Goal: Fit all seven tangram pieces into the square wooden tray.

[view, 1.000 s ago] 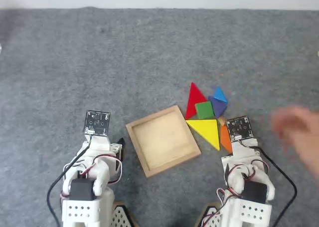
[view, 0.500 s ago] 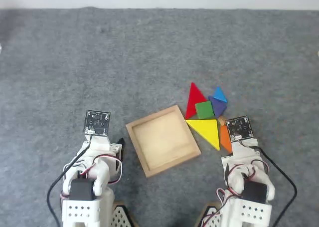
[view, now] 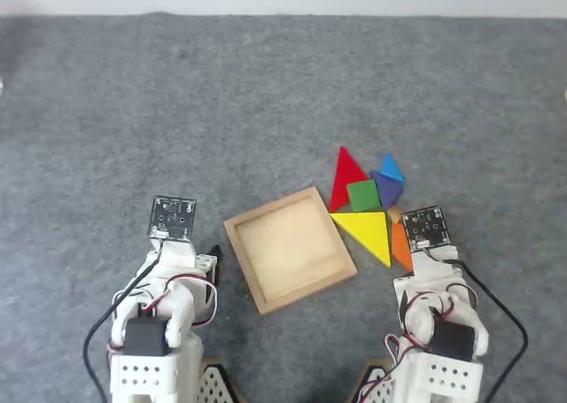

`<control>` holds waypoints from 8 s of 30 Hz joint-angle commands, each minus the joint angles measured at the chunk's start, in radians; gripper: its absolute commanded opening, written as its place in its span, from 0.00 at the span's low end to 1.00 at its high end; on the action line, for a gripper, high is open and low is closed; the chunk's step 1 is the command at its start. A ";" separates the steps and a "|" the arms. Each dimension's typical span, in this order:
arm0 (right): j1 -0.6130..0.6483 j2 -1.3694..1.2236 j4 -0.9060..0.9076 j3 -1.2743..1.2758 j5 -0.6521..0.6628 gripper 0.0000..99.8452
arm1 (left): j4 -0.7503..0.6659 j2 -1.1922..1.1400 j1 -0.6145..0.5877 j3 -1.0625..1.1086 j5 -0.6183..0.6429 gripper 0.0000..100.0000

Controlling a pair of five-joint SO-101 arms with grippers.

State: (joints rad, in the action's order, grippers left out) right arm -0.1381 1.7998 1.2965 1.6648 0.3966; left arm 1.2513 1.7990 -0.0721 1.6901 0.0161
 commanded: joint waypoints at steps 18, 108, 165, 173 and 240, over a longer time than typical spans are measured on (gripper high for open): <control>-0.008 0.012 0.002 0.018 0.006 0.01 | 0.003 0.009 0.002 -0.005 0.011 0.16; -0.008 0.012 0.002 0.018 0.006 0.01 | 0.003 0.009 0.002 -0.005 0.011 0.16; -0.157 0.007 -0.186 -0.180 0.207 0.02 | -0.066 0.020 -0.175 -0.061 -0.342 0.16; -0.038 0.005 -0.077 -0.265 0.249 0.02 | -0.018 0.015 -0.308 -0.236 -0.347 0.17; 0.427 -1.650 -0.375 -0.922 0.333 0.33 | -0.005 -1.042 -0.203 -0.759 -0.123 0.17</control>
State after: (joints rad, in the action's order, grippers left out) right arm 0.2992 0.1703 0.9344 0.7948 0.7127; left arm 1.2651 0.7265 -0.2670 0.9383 -0.1128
